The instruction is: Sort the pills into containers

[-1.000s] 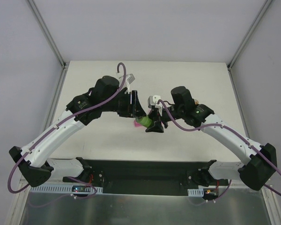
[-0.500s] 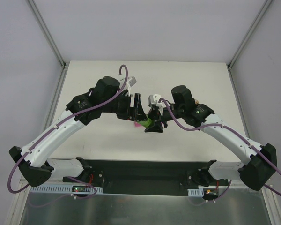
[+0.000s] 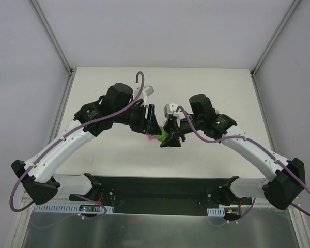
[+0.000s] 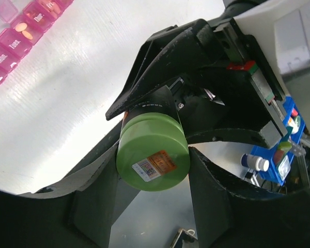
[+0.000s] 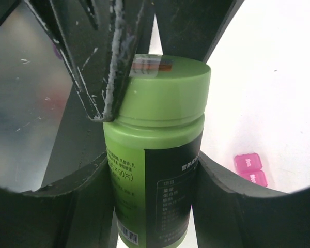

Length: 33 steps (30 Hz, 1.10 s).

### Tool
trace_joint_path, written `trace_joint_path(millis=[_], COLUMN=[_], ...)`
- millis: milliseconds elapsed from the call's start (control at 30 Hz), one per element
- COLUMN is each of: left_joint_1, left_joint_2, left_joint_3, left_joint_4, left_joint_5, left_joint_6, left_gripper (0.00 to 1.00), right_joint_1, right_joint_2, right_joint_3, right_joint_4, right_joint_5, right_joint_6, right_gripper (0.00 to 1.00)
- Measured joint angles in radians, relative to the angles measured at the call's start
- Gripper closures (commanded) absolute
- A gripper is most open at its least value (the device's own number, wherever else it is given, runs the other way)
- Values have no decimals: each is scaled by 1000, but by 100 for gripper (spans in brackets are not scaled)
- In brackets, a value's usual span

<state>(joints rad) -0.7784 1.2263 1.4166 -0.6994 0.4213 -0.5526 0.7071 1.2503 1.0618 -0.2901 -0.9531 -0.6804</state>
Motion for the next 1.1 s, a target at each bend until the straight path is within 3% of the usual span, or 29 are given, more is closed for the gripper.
trace_joint_path(millis=[333,733,1100], left_joint_1=[3,14,25], left_joint_2=[18,44,74], left_joint_3=[30,68,56], left_joint_4=[-57,-146,-181], left_joint_5=[79,100,304], left_joint_6=[102,258,397], left_gripper=[67,63,34], right_joint_1=[-4,-2,20], right_joint_2=[37,122,121], right_joint_3=[0,-19,-35], right_joint_4=[3,134,259], right_joint_5=[-137,-272,-363], right_joint_6=[93,264,370], right_gripper=[91,91,91])
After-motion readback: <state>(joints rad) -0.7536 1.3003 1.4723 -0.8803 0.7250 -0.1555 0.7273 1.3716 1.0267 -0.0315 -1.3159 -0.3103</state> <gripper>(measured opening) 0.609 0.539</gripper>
